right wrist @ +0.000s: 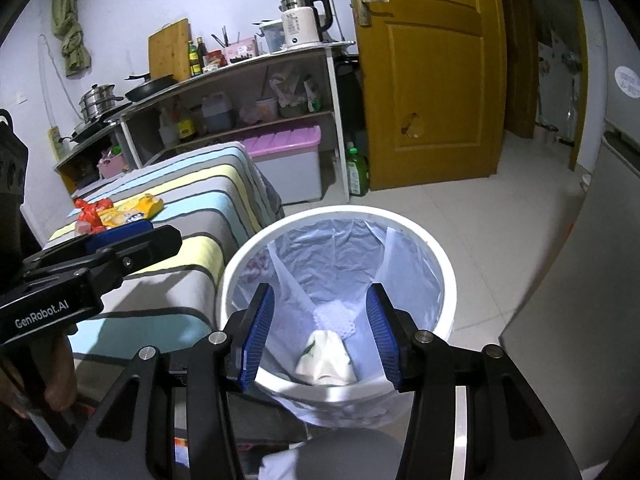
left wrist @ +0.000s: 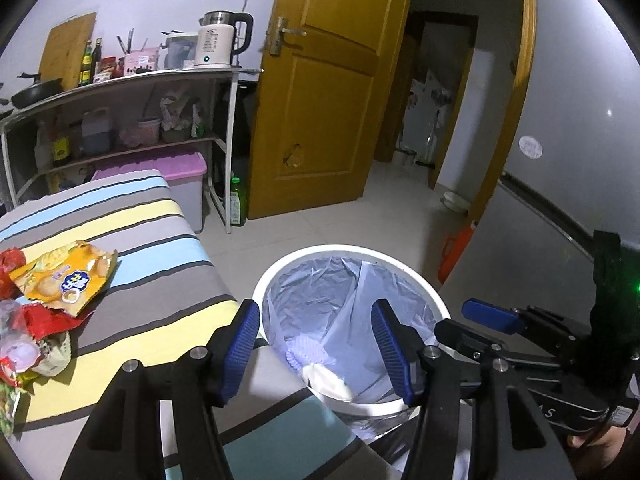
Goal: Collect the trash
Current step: 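Move both tools back over the table toward the wrappers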
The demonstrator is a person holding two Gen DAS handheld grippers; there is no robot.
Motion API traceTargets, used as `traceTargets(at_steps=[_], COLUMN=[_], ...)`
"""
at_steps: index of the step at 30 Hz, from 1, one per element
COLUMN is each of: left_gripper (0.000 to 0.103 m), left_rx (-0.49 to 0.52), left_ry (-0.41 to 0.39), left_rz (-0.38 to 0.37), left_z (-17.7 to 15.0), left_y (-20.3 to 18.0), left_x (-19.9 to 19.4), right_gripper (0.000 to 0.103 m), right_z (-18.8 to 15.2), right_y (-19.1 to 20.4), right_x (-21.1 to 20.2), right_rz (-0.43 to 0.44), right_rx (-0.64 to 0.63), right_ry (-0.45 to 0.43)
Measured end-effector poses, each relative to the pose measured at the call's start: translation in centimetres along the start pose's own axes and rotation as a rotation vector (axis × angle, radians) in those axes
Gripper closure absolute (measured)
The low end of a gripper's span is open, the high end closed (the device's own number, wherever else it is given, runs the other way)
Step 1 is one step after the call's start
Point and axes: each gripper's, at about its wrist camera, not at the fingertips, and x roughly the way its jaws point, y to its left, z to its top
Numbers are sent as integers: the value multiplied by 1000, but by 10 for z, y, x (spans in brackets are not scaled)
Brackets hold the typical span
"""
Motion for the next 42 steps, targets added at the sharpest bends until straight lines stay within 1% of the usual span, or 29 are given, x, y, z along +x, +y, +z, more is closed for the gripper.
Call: traceTargets(at_steps=[11,20,28,30,35,42], left_gripper=[45,45,45,45,45,45], left_rx=[-54,-118,-178,-190,-233,-262], left_ry=[-96,-133,-140,-135,-132,-132], left_rz=[83,206,321,339,396,449], left_z=[-13,-34,-59,-65,-71,-72], left_y=[25,64,110,121,152,184], left_x=[-58,-107,-142,-149,-162,-173], right_gripper=[54,54,54,54,54,54], right_z=[2,-1,-4,-5,0,9], right_y=[36,82,128,137,164,197], right_x=[-15,-15,-4,0,11,28], right_rz=[52,120,193,214,270,335], right_rx=[-54,-127,-192,-203,-229,-252], right_ry=[-26,-10,24,34,52,69])
